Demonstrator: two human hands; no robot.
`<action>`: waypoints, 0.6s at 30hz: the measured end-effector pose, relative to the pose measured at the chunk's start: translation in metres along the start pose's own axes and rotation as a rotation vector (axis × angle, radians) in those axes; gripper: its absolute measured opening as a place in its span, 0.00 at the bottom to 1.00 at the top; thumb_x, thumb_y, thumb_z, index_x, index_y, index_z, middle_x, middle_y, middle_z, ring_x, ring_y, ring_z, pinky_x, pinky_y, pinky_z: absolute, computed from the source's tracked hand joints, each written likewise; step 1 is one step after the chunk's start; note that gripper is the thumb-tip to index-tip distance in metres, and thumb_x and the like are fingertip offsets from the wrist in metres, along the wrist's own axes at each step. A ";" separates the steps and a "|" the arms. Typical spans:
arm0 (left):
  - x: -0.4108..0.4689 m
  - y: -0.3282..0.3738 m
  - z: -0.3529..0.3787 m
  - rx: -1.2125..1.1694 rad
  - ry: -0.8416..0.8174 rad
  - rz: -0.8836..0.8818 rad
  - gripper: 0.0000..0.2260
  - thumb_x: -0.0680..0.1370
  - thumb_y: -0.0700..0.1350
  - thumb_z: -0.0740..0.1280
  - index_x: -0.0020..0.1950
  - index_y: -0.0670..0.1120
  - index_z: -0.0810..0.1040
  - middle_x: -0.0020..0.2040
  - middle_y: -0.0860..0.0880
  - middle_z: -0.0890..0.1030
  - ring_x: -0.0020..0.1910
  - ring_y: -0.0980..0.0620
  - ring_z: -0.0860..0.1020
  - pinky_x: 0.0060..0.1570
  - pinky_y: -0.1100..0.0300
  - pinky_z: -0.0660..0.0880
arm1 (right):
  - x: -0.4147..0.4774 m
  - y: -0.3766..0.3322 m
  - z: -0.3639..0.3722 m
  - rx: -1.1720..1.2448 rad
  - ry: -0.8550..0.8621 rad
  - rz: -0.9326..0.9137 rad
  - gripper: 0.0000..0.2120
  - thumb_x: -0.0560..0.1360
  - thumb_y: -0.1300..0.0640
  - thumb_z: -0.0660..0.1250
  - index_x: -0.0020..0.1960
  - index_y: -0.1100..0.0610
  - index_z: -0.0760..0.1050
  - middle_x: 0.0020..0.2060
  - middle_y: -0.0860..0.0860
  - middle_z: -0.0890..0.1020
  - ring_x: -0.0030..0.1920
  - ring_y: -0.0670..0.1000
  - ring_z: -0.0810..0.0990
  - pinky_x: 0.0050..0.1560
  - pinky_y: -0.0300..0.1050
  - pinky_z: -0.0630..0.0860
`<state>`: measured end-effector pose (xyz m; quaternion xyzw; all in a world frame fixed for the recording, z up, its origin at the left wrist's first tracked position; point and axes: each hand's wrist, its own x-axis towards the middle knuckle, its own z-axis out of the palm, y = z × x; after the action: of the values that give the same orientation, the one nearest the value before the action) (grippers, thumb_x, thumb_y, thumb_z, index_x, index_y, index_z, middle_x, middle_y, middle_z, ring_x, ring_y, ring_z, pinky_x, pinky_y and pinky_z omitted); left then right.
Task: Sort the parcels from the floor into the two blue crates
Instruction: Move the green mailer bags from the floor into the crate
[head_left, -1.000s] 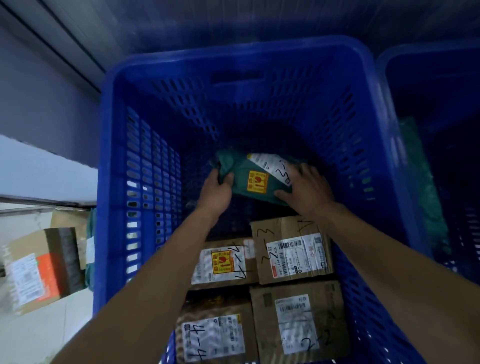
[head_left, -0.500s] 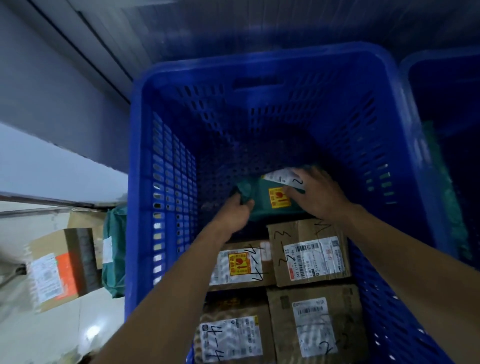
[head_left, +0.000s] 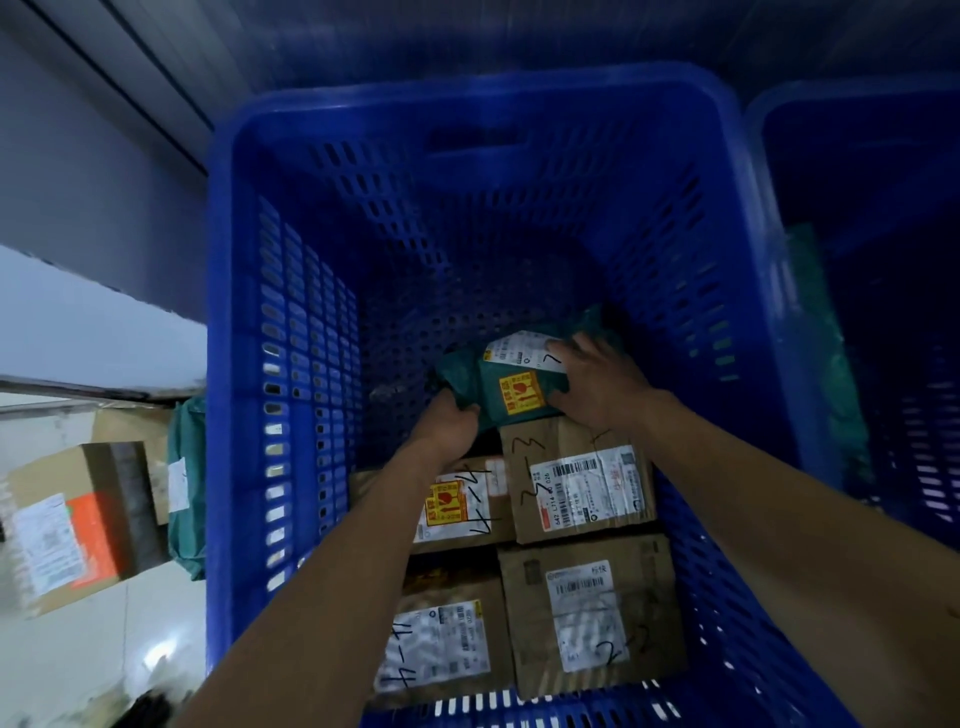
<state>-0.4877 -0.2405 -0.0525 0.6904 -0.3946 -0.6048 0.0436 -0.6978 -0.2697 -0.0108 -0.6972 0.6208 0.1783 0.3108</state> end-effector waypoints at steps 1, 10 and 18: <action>-0.002 0.002 0.000 -0.028 0.013 0.007 0.18 0.84 0.45 0.59 0.73 0.48 0.68 0.67 0.47 0.75 0.65 0.47 0.73 0.69 0.51 0.69 | -0.001 0.001 0.000 0.009 0.012 0.000 0.36 0.79 0.42 0.65 0.81 0.51 0.55 0.75 0.55 0.63 0.73 0.59 0.62 0.68 0.55 0.65; -0.069 0.042 -0.057 -0.075 0.247 0.186 0.08 0.84 0.45 0.59 0.63 0.49 0.69 0.57 0.48 0.77 0.57 0.47 0.76 0.55 0.55 0.71 | -0.044 -0.015 -0.022 0.164 0.353 0.026 0.32 0.81 0.42 0.63 0.80 0.53 0.59 0.77 0.57 0.63 0.75 0.60 0.61 0.70 0.58 0.64; -0.243 0.045 -0.123 0.160 0.147 0.197 0.07 0.85 0.47 0.58 0.63 0.50 0.68 0.46 0.51 0.79 0.41 0.51 0.78 0.39 0.55 0.72 | -0.160 -0.070 -0.040 0.835 0.248 0.212 0.49 0.69 0.23 0.63 0.81 0.39 0.46 0.78 0.49 0.64 0.74 0.57 0.68 0.69 0.61 0.71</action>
<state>-0.3927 -0.1768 0.1987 0.6921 -0.5031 -0.5120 0.0762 -0.6618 -0.1726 0.1353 -0.4606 0.7401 -0.1416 0.4691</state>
